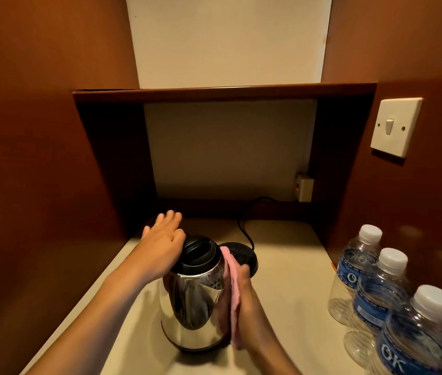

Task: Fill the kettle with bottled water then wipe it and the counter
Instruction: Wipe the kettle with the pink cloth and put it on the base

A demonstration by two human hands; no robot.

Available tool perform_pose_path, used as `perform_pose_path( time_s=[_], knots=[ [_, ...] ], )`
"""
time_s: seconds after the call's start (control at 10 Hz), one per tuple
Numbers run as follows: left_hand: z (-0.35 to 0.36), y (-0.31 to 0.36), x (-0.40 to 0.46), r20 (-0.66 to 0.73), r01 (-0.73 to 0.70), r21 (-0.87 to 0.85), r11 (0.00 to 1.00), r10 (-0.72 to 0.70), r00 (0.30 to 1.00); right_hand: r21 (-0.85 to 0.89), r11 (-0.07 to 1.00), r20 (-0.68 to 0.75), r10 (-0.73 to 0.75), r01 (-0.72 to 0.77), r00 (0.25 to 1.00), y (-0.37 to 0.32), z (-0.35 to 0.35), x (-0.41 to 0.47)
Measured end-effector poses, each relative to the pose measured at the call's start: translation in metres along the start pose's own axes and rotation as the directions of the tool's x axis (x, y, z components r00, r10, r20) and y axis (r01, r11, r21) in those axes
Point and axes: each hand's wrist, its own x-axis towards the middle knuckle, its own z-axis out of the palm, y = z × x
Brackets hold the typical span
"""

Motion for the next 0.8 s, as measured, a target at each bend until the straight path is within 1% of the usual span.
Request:
perform_pose_path(
  time_s=[0.1, 0.2, 0.3, 0.4, 0.5, 0.6, 0.7, 0.8],
  knots=[
    [0.003, 0.019, -0.008, -0.096, 0.201, 0.038, 0.979, -0.196, 0.976, -0.125, 0.991, 0.088, -0.027, 0.038, 0.996, -0.030, -0.008, 0.004],
    [0.006, 0.026, -0.007, -0.117, 0.262, -0.011, 0.965, -0.261, 0.958, -0.272, 0.955, 0.097, -0.096, 0.119, 0.991, -0.029, 0.007, -0.005],
    [0.002, 0.024, 0.001, -0.086, 0.258, -0.045, 0.965, -0.261, 0.962, -0.304, 0.905, -0.018, -0.318, 0.298, 0.948, 0.008, 0.024, -0.013],
    [-0.006, 0.023, 0.004, 0.016, 0.211, -0.017, 0.977, -0.211, 0.977, -0.228, 0.940, -0.211, -0.303, 0.254, 0.929, 0.033, 0.034, -0.016],
    [-0.015, 0.021, 0.007, 0.120, 0.164, 0.002, 0.987, -0.163, 0.979, -0.057, 0.993, -0.145, 0.095, -0.104, 0.985, 0.000, 0.012, -0.034],
    [-0.020, 0.019, 0.012, 0.219, 0.136, -0.020, 0.990, -0.129, 0.967, -0.054, 0.987, -0.004, 0.152, -0.152, 0.988, -0.013, 0.012, -0.013],
    [-0.022, 0.019, 0.018, 0.278, 0.109, -0.004, 0.994, -0.104, 0.955, -0.189, 0.982, -0.017, -0.010, 0.006, 1.000, -0.023, 0.022, -0.002],
    [-0.024, 0.021, 0.022, 0.298, 0.076, 0.059, 0.995, -0.090, 0.950, -0.530, 0.814, 0.007, -0.276, 0.238, 0.961, 0.003, 0.040, -0.003]
  ],
)
